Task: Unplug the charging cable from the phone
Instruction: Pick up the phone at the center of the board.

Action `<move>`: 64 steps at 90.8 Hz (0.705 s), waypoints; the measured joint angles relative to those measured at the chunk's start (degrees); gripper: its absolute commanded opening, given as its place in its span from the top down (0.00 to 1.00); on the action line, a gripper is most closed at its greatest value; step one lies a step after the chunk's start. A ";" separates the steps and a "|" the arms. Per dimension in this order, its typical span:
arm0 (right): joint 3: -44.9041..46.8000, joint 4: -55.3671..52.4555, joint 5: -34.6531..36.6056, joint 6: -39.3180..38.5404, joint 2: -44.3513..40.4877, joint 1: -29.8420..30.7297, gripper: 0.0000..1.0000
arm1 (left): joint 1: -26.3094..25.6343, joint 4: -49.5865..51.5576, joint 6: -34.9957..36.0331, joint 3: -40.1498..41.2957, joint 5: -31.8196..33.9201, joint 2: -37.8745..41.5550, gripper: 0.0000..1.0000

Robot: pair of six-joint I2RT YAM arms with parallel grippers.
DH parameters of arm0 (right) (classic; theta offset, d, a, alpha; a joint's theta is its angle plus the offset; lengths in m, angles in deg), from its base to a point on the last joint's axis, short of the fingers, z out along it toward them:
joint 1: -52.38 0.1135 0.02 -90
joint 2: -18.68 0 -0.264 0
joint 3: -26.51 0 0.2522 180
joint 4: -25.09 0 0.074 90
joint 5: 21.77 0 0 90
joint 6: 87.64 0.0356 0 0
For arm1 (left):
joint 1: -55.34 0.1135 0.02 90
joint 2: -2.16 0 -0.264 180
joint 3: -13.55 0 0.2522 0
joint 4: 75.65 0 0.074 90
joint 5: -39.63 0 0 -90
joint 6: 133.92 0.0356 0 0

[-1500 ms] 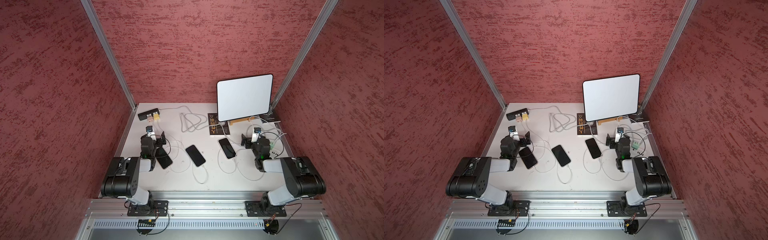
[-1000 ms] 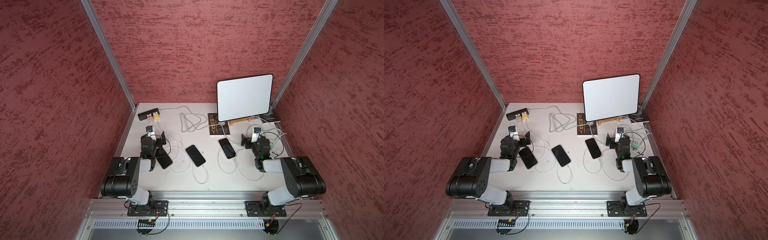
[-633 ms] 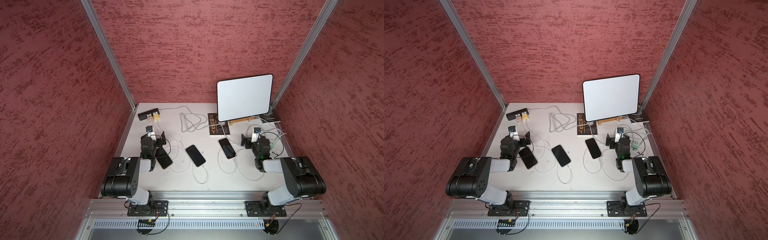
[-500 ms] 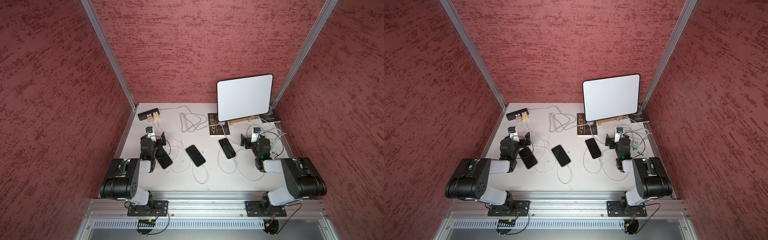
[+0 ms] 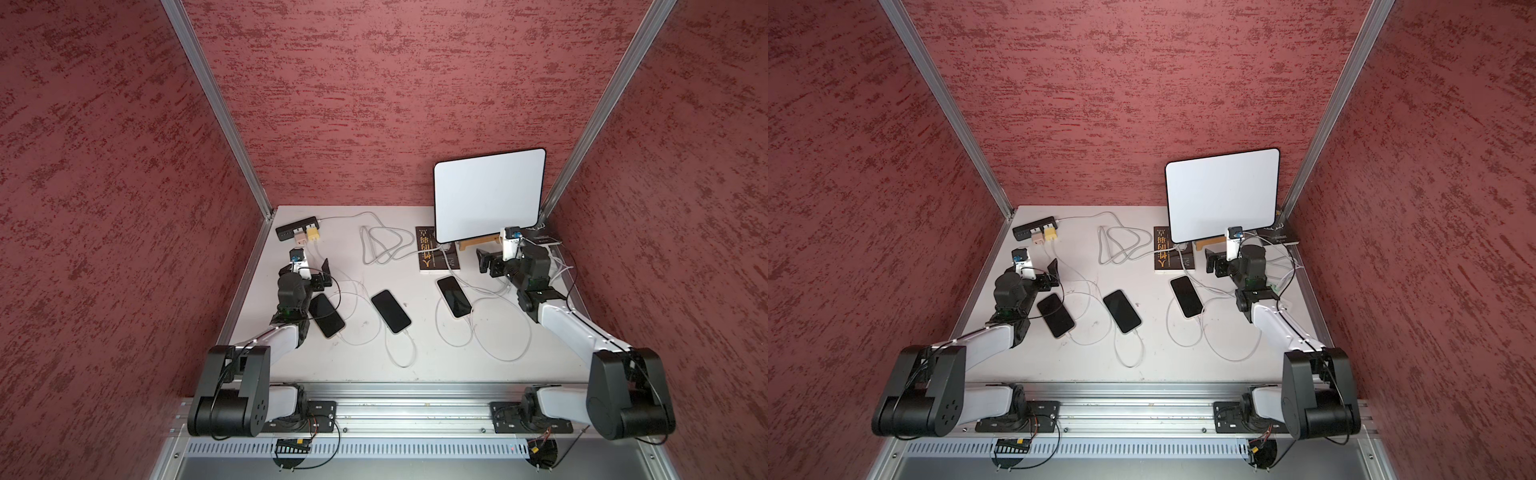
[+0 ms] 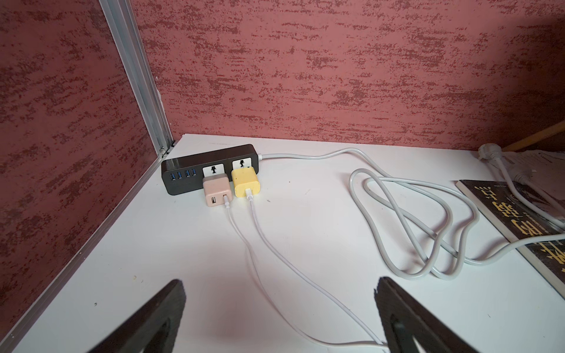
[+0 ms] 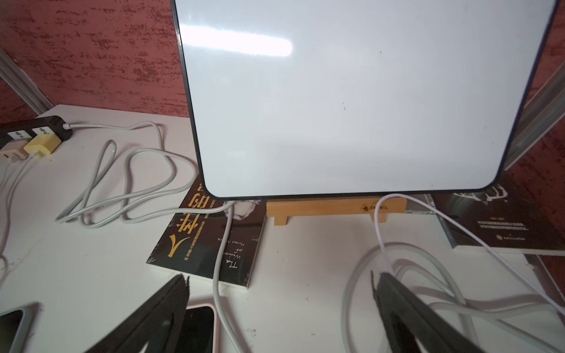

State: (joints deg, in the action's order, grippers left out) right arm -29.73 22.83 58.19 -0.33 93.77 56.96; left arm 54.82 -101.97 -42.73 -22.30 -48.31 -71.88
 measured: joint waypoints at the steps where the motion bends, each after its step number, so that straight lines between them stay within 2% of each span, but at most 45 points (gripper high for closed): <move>1: -0.85 -1.66 -0.20 0.20 0.07 0.22 0.01 | 0.00 0.42 -0.02 -0.13 0.00 0.24 0.00; 13: -7.45 -15.39 -0.98 1.49 0.98 2.05 0.01 | -0.11 5.60 -0.37 -2.38 -0.02 2.84 0.00; 41: -15.76 -41.42 -0.85 5.75 2.27 7.32 0.01 | -0.15 12.70 -1.38 -4.50 0.00 5.27 0.00; 64: -21.46 -55.23 2.43 8.11 6.78 12.07 0.01 | -0.15 13.55 -2.03 -4.50 0.85 5.44 0.00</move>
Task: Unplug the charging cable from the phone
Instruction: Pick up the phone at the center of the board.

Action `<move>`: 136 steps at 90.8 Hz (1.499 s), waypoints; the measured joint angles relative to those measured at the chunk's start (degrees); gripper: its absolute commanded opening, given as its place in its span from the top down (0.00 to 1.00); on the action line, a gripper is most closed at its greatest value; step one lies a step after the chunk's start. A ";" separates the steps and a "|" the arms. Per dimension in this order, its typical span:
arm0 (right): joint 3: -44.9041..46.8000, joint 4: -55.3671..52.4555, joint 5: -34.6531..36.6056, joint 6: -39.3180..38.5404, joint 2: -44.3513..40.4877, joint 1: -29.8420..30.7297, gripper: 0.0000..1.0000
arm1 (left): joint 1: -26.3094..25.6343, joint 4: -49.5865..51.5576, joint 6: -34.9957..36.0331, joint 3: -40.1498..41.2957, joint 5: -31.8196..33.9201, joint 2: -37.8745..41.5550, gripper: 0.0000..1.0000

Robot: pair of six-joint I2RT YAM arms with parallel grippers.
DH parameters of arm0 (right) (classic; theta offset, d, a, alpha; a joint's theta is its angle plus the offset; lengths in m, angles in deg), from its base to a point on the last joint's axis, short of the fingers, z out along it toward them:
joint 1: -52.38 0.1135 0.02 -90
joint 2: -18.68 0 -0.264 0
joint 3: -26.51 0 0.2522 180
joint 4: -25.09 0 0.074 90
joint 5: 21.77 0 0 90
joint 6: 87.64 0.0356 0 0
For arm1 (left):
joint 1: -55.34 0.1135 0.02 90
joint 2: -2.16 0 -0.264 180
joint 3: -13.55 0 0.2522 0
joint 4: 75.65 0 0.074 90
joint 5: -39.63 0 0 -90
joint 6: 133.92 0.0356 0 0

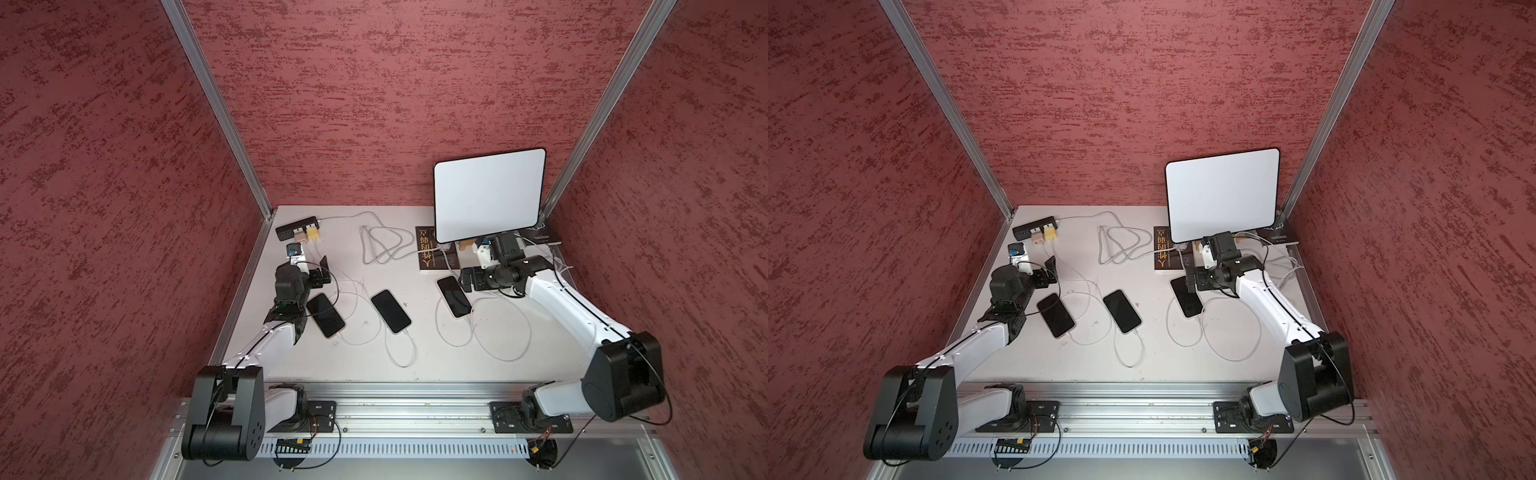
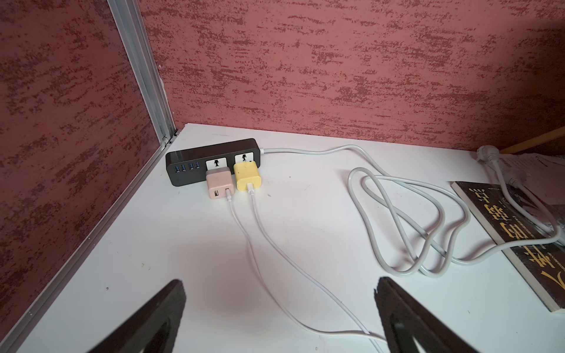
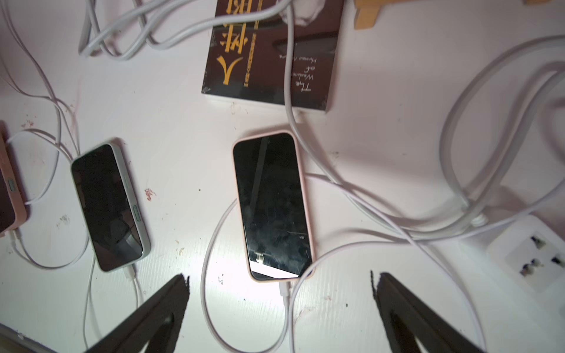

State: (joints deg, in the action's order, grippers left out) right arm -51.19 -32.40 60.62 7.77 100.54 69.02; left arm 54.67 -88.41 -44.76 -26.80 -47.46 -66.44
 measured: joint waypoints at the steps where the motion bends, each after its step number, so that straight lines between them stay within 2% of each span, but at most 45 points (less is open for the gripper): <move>1: -0.04 -0.42 0.15 0.02 0.11 0.24 0.01 | 0.00 0.00 0.00 0.00 0.00 0.00 0.00; 17: -1.18 -5.86 2.21 0.33 2.49 3.28 0.01 | 0.00 0.00 -0.11 -0.02 0.24 0.00 0.00; 47: -4.09 -8.07 5.09 -1.29 12.41 7.58 0.01 | 0.00 0.00 -0.42 0.00 0.20 0.00 0.00; 89: -5.99 -6.36 7.04 -2.43 20.46 8.07 0.01 | 0.00 0.00 -0.42 -0.02 0.22 0.00 0.00; 136: -5.99 -1.73 8.15 -2.43 25.18 8.07 0.01 | 0.00 0.00 -0.42 0.00 0.48 0.00 0.00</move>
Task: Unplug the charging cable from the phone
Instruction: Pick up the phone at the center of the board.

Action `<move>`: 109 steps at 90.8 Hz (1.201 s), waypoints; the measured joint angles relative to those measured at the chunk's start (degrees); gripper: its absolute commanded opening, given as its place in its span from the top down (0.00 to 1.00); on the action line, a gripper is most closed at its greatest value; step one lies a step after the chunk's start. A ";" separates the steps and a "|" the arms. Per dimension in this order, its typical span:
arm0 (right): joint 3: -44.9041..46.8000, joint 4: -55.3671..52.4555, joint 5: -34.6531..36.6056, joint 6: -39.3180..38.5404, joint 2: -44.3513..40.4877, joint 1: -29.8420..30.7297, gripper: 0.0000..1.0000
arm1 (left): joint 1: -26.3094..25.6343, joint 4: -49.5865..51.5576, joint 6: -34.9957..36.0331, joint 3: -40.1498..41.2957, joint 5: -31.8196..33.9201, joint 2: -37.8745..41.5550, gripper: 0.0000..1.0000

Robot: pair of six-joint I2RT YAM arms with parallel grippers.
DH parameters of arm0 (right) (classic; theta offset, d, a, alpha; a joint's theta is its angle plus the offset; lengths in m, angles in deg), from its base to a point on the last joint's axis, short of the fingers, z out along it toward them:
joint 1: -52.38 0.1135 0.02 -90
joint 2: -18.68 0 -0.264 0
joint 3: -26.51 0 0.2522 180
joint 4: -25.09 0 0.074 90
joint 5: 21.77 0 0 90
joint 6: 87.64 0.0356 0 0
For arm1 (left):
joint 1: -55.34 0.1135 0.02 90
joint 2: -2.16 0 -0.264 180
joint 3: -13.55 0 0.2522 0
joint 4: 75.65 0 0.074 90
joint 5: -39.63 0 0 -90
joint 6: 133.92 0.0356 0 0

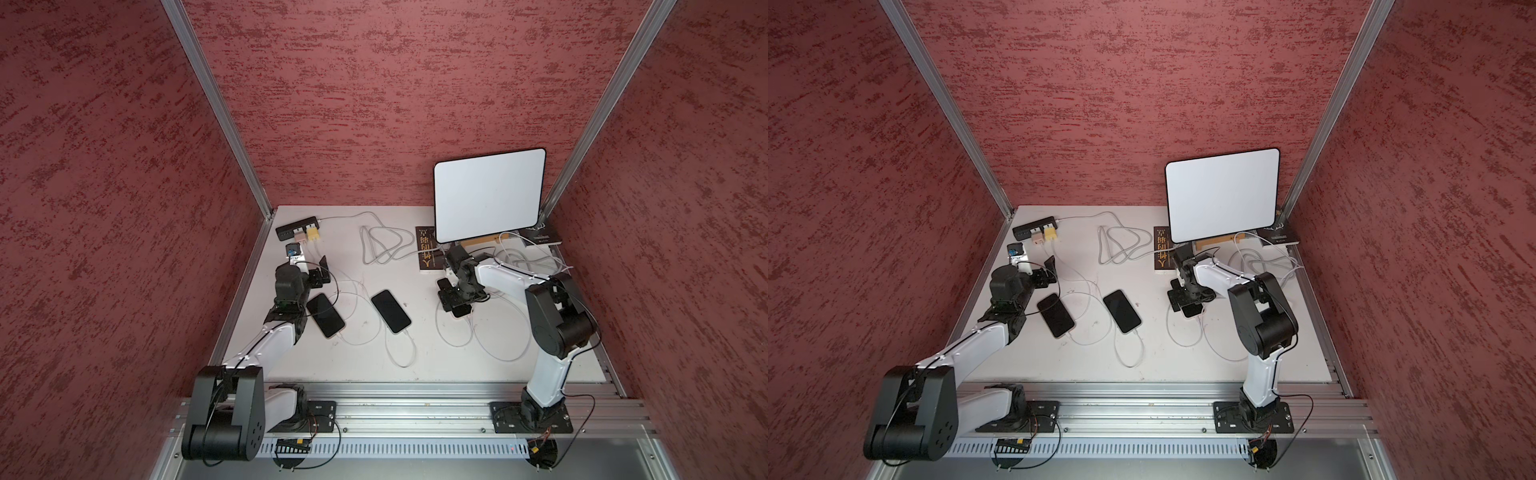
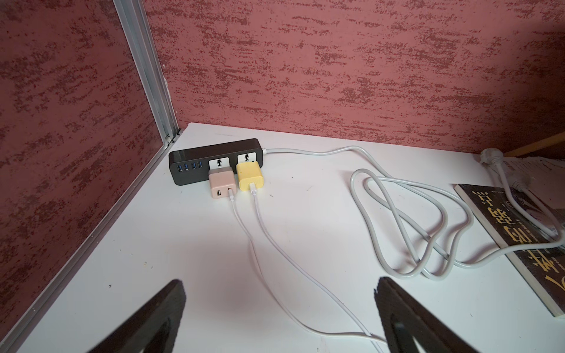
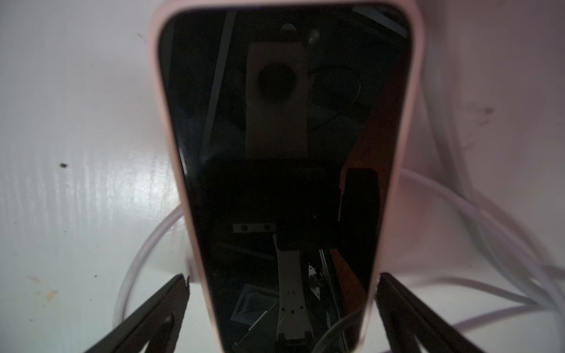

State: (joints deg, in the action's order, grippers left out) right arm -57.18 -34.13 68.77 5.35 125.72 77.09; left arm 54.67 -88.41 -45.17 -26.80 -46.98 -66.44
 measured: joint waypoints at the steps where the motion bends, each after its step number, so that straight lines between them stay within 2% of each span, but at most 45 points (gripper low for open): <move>1: 0.00 0.11 0.04 0.00 0.00 0.00 0.01 | 0.00 0.02 0.00 0.00 0.00 0.00 0.00; 40: 1.09 3.21 2.19 -0.09 0.00 0.02 0.12 | 0.00 -0.04 -0.46 0.55 0.20 2.12 0.00; 90: 2.19 4.83 2.08 -1.01 -1.20 0.39 0.37 | 0.02 1.11 -1.25 0.55 -1.42 7.76 0.00; 109: 2.21 5.25 -0.07 -1.09 -6.05 0.37 0.41 | 0.02 2.78 -3.80 0.39 -4.09 8.70 0.00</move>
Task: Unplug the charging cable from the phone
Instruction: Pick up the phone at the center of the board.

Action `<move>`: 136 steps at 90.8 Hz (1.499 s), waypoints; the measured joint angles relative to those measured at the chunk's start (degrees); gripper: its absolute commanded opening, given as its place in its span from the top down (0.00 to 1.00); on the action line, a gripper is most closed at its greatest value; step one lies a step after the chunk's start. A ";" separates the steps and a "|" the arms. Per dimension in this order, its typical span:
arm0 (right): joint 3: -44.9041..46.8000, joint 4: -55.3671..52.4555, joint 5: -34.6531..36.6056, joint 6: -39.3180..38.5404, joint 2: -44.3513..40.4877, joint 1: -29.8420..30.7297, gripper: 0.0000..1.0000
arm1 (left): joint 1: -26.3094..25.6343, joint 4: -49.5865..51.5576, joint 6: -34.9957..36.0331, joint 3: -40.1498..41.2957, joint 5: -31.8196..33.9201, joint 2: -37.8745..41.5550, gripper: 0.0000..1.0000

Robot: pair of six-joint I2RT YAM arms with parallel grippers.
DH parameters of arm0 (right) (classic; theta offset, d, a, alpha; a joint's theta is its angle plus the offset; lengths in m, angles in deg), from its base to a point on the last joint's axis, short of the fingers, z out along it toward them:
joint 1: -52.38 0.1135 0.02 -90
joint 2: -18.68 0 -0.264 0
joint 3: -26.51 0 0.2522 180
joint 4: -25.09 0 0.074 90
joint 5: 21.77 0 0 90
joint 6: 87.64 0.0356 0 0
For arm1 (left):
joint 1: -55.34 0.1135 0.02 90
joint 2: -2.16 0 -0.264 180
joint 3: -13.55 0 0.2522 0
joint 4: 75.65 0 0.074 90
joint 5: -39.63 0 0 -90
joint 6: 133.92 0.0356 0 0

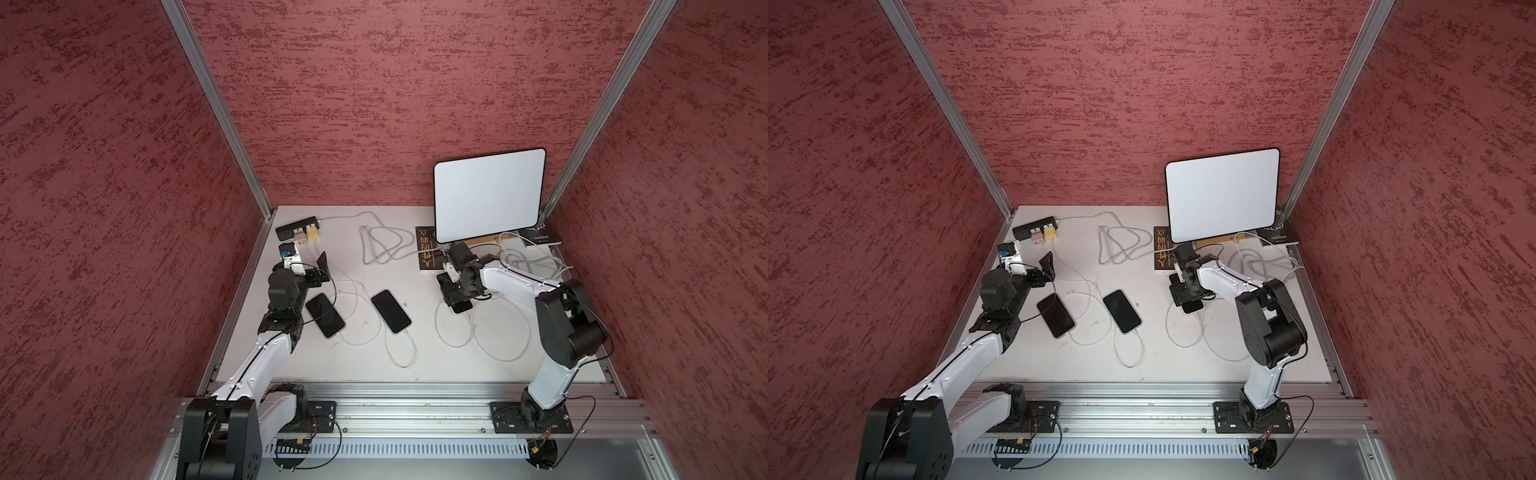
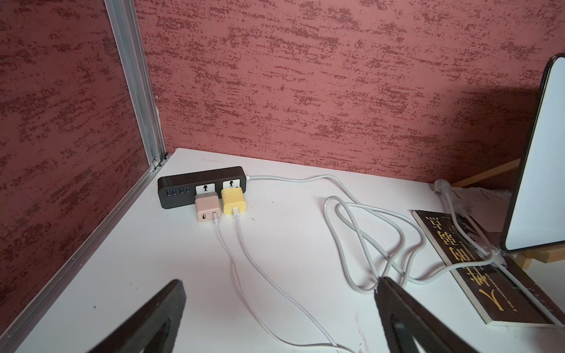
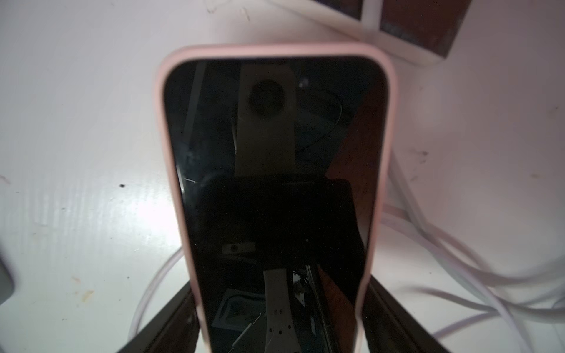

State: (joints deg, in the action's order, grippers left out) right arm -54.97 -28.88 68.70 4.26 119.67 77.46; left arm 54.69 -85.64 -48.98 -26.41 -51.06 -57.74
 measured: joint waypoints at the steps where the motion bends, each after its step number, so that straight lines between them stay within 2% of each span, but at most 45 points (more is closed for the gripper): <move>1: -0.02 0.11 -0.35 0.02 -0.52 0.00 0.41 | 0.00 0.17 -0.24 -0.07 -0.31 0.00 0.00; 18: -0.07 1.88 -8.33 0.85 -4.87 0.00 0.41 | -0.02 3.37 -4.79 -3.37 -5.05 0.00 0.00; 32: -0.02 5.90 -20.72 4.26 -5.27 -0.02 0.44 | -0.07 5.86 -9.57 -7.54 -10.38 -0.28 0.00; 52: 2.89 20.41 -38.53 13.60 -5.31 0.00 0.45 | -1.11 7.13 -14.80 -9.90 -19.67 -0.98 0.00; 68: 6.03 31.26 -48.15 20.22 -5.35 0.00 0.45 | -2.21 6.12 -19.39 -10.23 -28.55 -1.81 0.00; 110: 14.27 61.96 -64.50 36.41 -6.71 0.37 0.44 | -7.96 -12.39 -35.34 -12.00 -52.70 -12.13 0.00; 122: 14.27 65.68 -66.62 38.07 -7.13 1.55 0.43 | -10.29 -15.41 -36.74 -13.22 -56.52 -14.58 0.00; 136: 14.27 67.76 -68.22 38.82 -8.04 3.13 0.43 | -12.79 -14.34 -35.85 -15.04 -58.40 -16.70 0.00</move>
State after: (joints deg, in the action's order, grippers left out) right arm -40.70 38.88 0.49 43.07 111.63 80.58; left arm 41.91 -99.98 -84.82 -41.45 -109.47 -74.44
